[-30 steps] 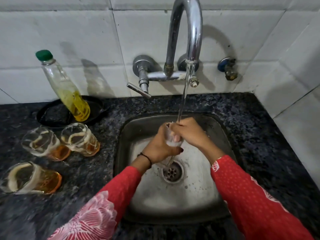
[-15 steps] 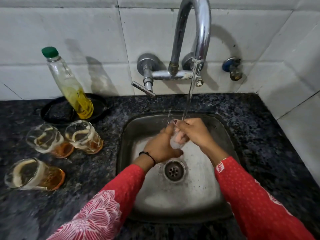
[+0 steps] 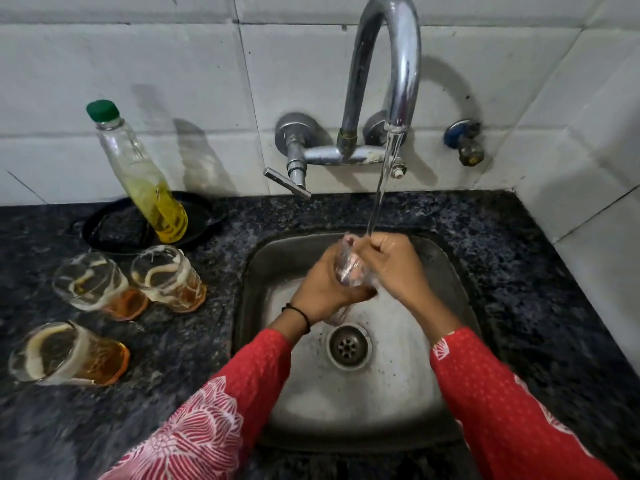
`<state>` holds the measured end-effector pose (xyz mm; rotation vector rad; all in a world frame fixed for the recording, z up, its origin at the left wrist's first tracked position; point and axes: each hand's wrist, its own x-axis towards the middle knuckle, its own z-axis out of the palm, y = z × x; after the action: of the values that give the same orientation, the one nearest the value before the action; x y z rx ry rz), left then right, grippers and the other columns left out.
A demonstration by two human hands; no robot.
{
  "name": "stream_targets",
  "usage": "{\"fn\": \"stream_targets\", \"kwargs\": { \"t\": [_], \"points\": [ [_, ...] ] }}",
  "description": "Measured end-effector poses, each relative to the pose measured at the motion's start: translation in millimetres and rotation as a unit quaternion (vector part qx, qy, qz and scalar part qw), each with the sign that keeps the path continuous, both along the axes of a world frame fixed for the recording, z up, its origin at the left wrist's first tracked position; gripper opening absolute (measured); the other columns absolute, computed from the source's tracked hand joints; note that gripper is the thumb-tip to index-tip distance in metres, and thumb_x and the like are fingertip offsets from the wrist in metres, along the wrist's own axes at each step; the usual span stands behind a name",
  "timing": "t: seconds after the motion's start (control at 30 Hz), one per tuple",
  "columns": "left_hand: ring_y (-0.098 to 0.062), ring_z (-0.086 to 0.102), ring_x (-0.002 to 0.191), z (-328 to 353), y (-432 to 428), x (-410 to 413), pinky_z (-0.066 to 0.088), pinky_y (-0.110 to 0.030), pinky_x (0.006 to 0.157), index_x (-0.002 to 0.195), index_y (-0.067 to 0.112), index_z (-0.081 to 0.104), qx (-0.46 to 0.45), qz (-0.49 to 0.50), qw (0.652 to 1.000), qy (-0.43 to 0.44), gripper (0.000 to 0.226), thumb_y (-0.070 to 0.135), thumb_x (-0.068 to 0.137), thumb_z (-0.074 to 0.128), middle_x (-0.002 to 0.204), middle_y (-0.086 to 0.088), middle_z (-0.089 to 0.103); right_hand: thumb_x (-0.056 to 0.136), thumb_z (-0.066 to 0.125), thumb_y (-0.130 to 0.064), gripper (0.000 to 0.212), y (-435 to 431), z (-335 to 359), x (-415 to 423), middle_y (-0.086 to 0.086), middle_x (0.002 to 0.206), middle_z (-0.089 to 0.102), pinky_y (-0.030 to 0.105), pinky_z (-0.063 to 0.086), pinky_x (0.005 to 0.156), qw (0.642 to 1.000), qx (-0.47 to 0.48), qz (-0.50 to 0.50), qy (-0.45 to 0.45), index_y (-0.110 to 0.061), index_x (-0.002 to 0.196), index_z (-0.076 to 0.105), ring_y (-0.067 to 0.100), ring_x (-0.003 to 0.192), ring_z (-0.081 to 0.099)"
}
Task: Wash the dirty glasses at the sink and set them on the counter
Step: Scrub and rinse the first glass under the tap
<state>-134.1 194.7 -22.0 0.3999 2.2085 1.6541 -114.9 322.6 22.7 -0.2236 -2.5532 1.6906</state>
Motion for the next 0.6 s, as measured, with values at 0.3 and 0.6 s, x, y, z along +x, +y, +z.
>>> {"fn": "stream_targets", "kwargs": {
  "t": [0.3,0.6],
  "points": [
    [0.015,0.056,0.097,-12.5,9.4,6.7,0.043,-0.009,0.086,0.123,0.005,0.039,0.116,-0.007,0.993,0.021,0.072,-0.017,0.065,0.075,0.110,0.010,0.054,0.084,0.057,-0.018,0.015,9.3,-6.8,34.9,-0.002,0.090,0.070,0.034,0.042,0.102,0.925,0.343,0.135,0.091,-0.023,0.086,0.071,0.017,0.096,0.058],
    [-0.022,0.053,0.109,-15.7,-16.7,9.9,0.041,-0.040,0.093,0.111,0.030,0.058,0.269,0.108,0.887,-0.358,0.033,0.047,0.083,0.060,0.114,0.001,0.060,0.090,0.062,-0.012,0.011,8.7,-18.8,32.5,0.006,0.132,0.056,0.003,0.027,0.102,0.964,0.180,-0.059,0.190,-0.009,0.089,0.072,0.017,0.133,0.041]
  ]
}}
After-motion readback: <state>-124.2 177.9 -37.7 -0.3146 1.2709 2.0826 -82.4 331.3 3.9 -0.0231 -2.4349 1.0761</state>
